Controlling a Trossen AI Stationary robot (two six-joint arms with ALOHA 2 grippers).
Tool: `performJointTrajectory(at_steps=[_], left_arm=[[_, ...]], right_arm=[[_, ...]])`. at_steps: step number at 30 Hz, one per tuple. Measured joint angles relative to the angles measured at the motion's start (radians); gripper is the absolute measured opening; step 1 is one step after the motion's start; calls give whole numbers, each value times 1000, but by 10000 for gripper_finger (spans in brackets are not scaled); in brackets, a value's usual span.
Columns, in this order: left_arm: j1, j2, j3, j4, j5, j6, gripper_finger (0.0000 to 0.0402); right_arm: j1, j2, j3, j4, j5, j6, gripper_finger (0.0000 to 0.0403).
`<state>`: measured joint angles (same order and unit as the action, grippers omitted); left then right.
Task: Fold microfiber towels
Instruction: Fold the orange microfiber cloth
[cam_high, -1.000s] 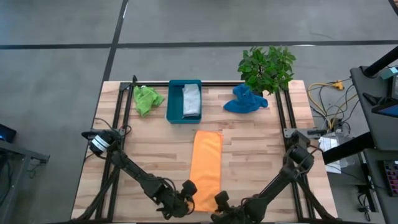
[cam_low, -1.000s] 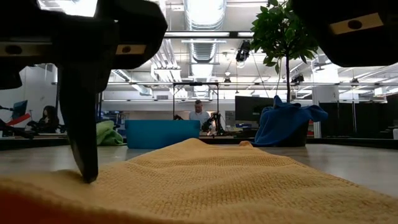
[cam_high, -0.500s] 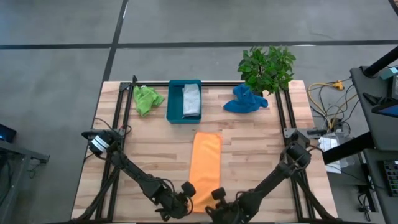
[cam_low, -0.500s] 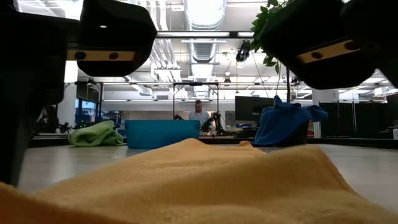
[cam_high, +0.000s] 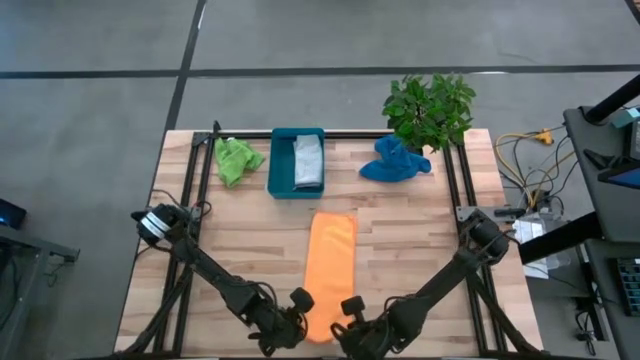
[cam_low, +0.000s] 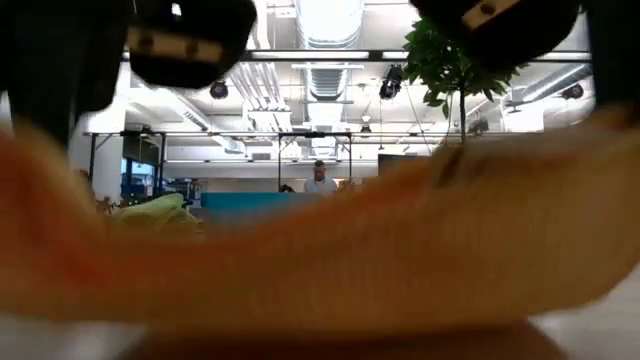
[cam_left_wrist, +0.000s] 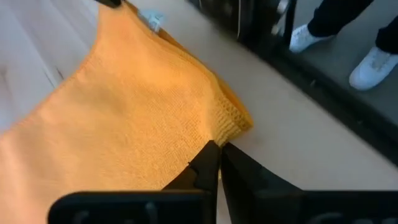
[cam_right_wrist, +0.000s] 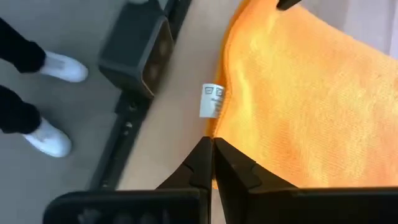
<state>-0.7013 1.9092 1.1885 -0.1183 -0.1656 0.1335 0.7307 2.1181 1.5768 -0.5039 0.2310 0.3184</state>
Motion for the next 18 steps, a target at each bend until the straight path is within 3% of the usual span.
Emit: performJointTrajectory(at_steps=[6,12,18], left_arm=[[1,-51,-2,-4,3,-1,0],[2,-64,-2,-4,76,-29,0],[16,-66,-4,-2,136,-53,0]], right_arm=[[-2,-60,1,4,-26,22,9],[0,-93,1,6,-69,41,9],[-25,-113,-1,7,-214,93,9]])
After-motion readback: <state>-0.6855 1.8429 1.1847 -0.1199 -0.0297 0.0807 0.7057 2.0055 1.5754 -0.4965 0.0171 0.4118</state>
